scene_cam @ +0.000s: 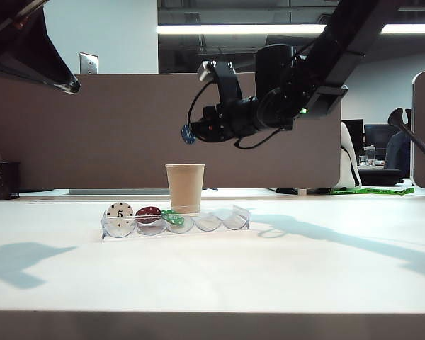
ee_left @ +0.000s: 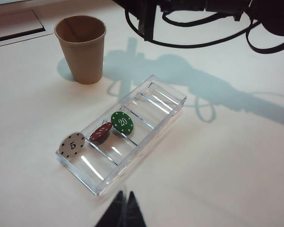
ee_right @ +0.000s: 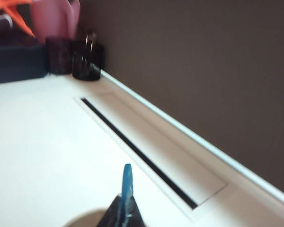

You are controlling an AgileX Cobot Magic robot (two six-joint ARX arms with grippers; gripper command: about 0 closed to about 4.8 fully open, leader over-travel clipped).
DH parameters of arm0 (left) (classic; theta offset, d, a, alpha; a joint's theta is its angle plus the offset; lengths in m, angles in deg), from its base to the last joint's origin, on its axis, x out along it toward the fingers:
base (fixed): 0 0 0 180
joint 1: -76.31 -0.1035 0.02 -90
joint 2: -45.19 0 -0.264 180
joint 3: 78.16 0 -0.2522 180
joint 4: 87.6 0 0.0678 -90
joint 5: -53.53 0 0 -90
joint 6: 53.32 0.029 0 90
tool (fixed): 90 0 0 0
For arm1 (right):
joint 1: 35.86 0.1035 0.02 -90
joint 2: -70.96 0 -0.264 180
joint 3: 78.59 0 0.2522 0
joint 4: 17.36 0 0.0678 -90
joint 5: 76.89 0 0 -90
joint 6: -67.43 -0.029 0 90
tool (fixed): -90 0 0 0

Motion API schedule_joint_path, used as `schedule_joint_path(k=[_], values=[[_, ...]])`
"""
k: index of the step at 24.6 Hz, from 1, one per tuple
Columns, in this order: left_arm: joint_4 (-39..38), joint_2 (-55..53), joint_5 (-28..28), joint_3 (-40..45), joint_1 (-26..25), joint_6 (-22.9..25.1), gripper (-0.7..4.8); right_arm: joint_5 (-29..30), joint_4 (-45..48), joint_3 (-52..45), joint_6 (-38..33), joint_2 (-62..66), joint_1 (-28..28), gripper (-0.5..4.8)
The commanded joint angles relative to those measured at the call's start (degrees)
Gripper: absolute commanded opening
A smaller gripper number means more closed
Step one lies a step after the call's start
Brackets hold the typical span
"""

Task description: Pick up the chip with the greater value and put it into the paper cup.

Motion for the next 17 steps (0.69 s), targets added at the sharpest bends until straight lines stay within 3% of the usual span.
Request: schedule_joint_path(k=[1, 17], values=[[0.7, 0.1, -0.3, -0.2, 0.0, 0.0, -0.02, -0.2, 0.2, 0.2, -0.3, 0.5, 0.1, -0.01], [0.7, 0.1, -0.3, -0.2, 0.0, -0.3, -0.02, -0.1, 0.1, 0.2, -2.4, 1.0, 0.1, 0.14]])
